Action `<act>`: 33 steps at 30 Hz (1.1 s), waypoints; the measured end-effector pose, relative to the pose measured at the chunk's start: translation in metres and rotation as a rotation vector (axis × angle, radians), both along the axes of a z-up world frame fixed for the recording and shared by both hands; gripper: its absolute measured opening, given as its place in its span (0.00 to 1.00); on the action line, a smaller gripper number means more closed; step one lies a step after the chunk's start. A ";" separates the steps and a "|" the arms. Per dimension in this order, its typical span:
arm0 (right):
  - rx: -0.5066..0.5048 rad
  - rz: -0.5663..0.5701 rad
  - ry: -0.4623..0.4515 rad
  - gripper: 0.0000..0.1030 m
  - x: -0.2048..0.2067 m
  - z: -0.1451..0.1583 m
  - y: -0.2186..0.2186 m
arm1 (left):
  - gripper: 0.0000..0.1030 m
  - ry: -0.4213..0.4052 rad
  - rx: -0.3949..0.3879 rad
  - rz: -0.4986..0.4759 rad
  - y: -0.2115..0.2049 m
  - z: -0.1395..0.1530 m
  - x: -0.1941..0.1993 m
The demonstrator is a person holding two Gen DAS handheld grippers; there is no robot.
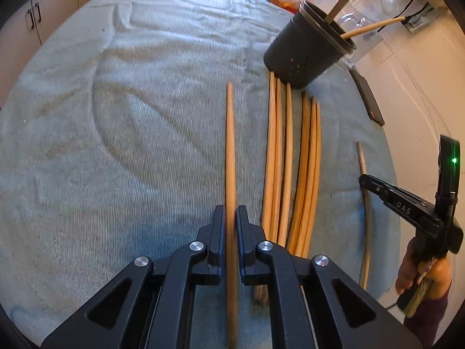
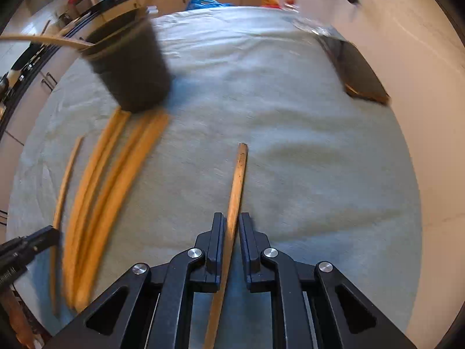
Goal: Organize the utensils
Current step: 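Lift the held chopsticks and lower them into the grey holder cup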
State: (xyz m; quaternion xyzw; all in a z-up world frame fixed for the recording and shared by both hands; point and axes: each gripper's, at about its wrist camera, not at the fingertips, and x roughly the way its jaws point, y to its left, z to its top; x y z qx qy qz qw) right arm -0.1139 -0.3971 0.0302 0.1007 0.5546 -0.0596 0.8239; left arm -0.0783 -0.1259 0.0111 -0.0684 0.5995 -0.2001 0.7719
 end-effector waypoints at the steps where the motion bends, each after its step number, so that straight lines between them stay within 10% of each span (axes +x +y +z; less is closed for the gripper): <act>1: 0.002 -0.009 0.006 0.15 -0.004 0.000 -0.008 | 0.07 0.003 0.005 -0.008 -0.001 0.000 0.002; 19: -0.032 -0.048 0.022 0.23 0.046 -0.010 -0.024 | 0.14 -0.029 0.101 -0.033 -0.034 0.002 0.068; 22: -0.061 -0.036 -0.003 0.09 0.048 -0.010 -0.023 | 0.06 -0.097 0.135 -0.058 -0.037 0.003 0.062; 33: 0.039 -0.008 -0.326 0.07 -0.013 0.055 -0.018 | 0.05 -0.398 -0.001 -0.039 -0.008 0.090 -0.004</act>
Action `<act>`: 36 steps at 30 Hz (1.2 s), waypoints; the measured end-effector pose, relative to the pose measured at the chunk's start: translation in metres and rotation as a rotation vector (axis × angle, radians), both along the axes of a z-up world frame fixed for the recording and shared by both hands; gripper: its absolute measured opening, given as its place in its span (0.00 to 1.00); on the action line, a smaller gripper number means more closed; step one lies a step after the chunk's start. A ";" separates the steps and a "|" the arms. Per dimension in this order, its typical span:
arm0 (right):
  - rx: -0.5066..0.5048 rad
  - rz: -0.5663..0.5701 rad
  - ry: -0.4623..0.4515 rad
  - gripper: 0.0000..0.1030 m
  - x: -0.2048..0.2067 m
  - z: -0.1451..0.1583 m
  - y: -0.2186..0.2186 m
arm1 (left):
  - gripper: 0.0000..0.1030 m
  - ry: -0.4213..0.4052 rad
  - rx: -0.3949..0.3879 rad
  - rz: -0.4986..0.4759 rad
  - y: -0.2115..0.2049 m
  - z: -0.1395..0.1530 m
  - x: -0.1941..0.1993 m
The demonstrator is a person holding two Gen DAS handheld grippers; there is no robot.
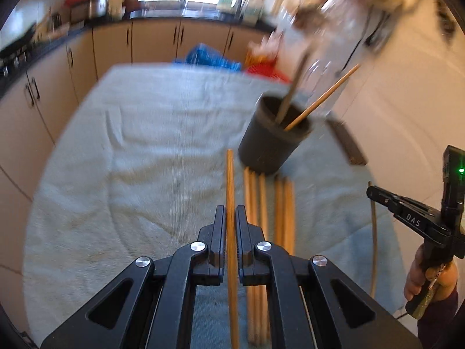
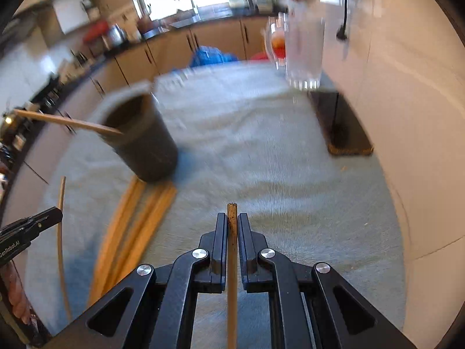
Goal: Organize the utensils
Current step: 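Lift the held chopsticks and lower them into the grey holder cup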
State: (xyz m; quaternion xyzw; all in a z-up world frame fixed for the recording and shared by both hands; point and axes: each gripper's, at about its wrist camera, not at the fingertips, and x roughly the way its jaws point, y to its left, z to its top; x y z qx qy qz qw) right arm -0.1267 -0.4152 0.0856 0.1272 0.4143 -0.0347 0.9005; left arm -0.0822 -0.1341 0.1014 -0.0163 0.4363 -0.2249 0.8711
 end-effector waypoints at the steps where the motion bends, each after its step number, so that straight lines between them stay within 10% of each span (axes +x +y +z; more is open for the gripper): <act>1: 0.004 -0.002 -0.032 0.07 -0.010 0.008 0.001 | 0.05 -0.034 -0.013 -0.003 0.002 0.010 -0.009; 16: -0.029 -0.018 -0.257 0.07 -0.094 0.068 0.016 | 0.05 -0.372 -0.014 -0.061 0.000 0.072 -0.096; 36: 0.023 -0.050 -0.399 0.08 -0.063 0.121 -0.003 | 0.05 -0.456 -0.176 -0.021 -0.031 0.143 -0.052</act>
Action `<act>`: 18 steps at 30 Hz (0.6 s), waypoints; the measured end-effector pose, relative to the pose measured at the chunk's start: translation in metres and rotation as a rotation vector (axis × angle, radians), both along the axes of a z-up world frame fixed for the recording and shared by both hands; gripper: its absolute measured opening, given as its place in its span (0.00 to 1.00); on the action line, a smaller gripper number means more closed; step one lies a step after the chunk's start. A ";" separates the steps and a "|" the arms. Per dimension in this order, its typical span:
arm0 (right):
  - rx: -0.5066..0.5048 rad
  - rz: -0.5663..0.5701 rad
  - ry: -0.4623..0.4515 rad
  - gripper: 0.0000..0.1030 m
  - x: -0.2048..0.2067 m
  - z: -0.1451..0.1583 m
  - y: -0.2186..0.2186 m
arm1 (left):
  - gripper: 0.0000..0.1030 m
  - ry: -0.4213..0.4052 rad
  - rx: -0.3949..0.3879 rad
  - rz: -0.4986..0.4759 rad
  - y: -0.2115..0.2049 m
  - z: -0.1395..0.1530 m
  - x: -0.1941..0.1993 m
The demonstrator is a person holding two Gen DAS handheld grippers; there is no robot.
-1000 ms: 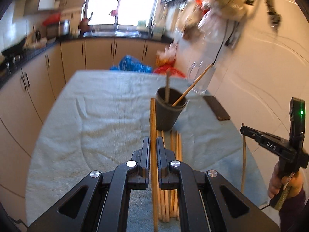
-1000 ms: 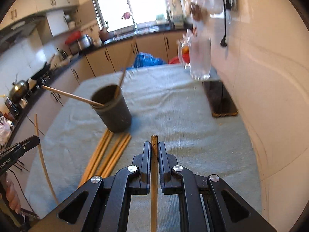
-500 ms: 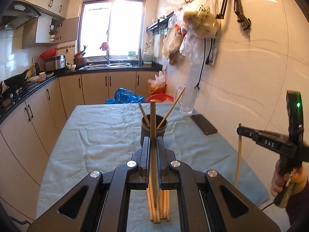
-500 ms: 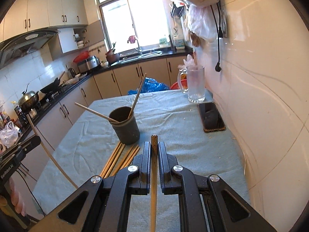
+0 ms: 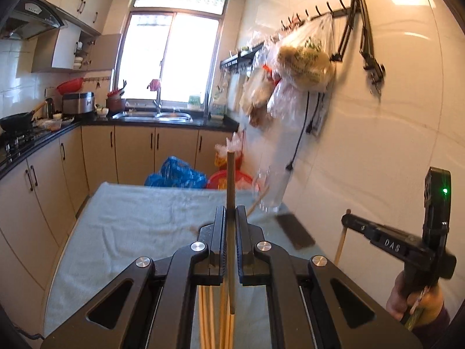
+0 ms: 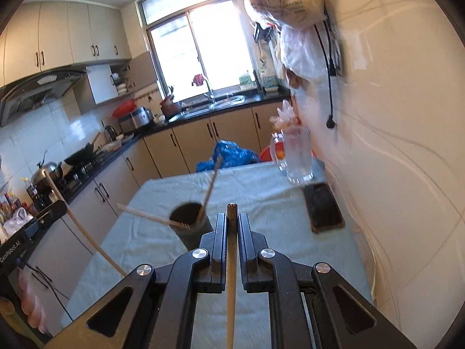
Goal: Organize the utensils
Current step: 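Lift the held chopsticks and lower them into the grey holder cup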
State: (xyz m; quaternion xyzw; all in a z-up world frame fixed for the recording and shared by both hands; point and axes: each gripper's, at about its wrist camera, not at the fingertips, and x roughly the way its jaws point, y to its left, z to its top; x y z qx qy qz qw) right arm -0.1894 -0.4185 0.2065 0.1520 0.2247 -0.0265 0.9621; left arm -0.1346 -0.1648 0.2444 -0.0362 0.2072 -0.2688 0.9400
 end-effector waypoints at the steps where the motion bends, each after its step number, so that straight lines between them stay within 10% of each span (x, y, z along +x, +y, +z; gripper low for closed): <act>1: 0.007 0.001 -0.016 0.08 0.006 0.006 0.000 | 0.05 -0.006 -0.010 0.006 -0.003 0.004 0.006; 18: 0.124 -0.122 -0.273 0.08 0.124 0.053 0.000 | 0.05 -0.036 0.046 0.135 -0.067 -0.002 0.122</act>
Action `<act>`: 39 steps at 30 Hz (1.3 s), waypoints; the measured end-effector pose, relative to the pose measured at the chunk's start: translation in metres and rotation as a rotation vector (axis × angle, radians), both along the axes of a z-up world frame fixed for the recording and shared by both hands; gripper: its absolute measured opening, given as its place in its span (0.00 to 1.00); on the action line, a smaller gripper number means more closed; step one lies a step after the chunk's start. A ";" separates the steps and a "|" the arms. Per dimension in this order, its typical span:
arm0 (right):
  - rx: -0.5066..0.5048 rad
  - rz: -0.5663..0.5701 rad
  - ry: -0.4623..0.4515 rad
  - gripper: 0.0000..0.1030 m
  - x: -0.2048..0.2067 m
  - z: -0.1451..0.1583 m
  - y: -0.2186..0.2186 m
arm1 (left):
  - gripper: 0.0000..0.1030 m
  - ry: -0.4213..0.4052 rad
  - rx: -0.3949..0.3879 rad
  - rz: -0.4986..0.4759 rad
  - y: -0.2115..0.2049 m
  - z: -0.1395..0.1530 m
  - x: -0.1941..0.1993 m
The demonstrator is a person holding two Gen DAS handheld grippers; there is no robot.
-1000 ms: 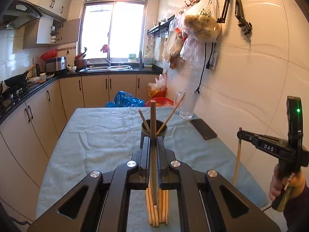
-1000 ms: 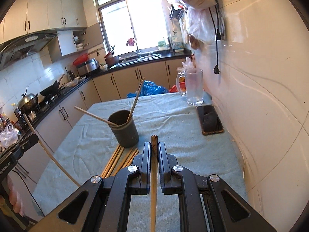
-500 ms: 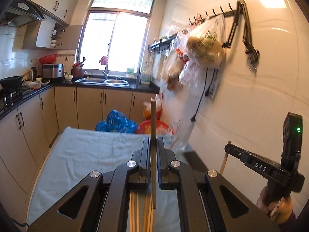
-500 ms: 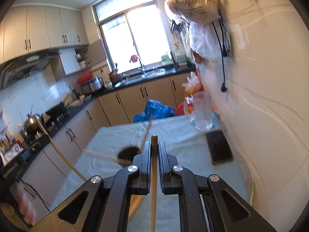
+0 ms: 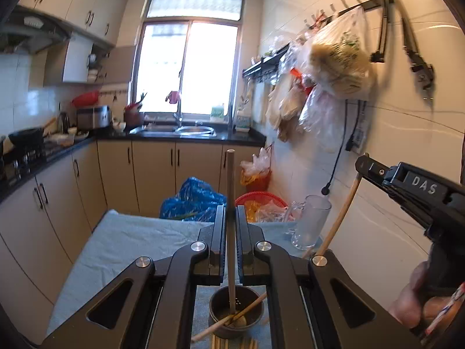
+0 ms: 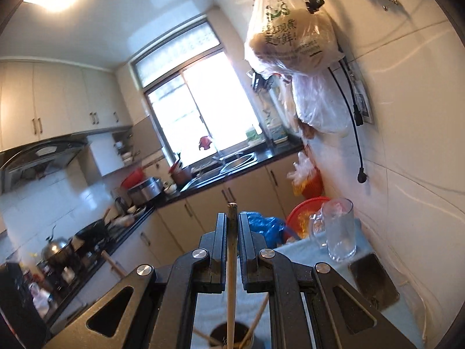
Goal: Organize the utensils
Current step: 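Lift the held chopsticks and lower them into the grey holder cup, then open both grippers to release the chopsticks into the cup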
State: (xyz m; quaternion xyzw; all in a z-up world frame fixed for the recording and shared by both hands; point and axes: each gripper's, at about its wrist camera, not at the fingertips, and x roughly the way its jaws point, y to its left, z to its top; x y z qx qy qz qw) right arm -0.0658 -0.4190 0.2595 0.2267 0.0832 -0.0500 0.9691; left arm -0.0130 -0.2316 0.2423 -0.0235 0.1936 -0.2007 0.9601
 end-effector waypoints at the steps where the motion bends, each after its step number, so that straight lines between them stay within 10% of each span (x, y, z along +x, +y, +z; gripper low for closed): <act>1: -0.003 -0.013 0.004 0.08 0.007 -0.005 0.001 | 0.05 0.014 -0.005 0.003 0.001 -0.003 0.006; 12: -0.078 0.005 0.135 0.09 0.041 -0.057 0.013 | 0.05 0.035 0.015 -0.010 0.001 -0.024 0.020; 17: -0.081 0.011 0.162 0.33 0.038 -0.061 0.008 | 0.07 0.033 0.009 -0.031 0.003 -0.018 0.009; 22: -0.083 0.003 0.155 0.42 0.023 -0.054 0.002 | 0.26 0.007 -0.020 -0.044 0.013 0.000 -0.013; 29: -0.094 0.007 0.144 0.50 -0.016 -0.043 0.000 | 0.28 0.012 -0.046 -0.114 0.039 0.009 -0.059; 36: -0.127 0.043 0.196 0.51 -0.058 -0.059 0.001 | 0.28 0.082 0.016 -0.217 0.067 -0.030 -0.101; 39: -0.128 0.045 0.232 0.51 -0.067 -0.074 -0.001 | 0.13 0.152 0.099 -0.214 0.062 -0.059 -0.094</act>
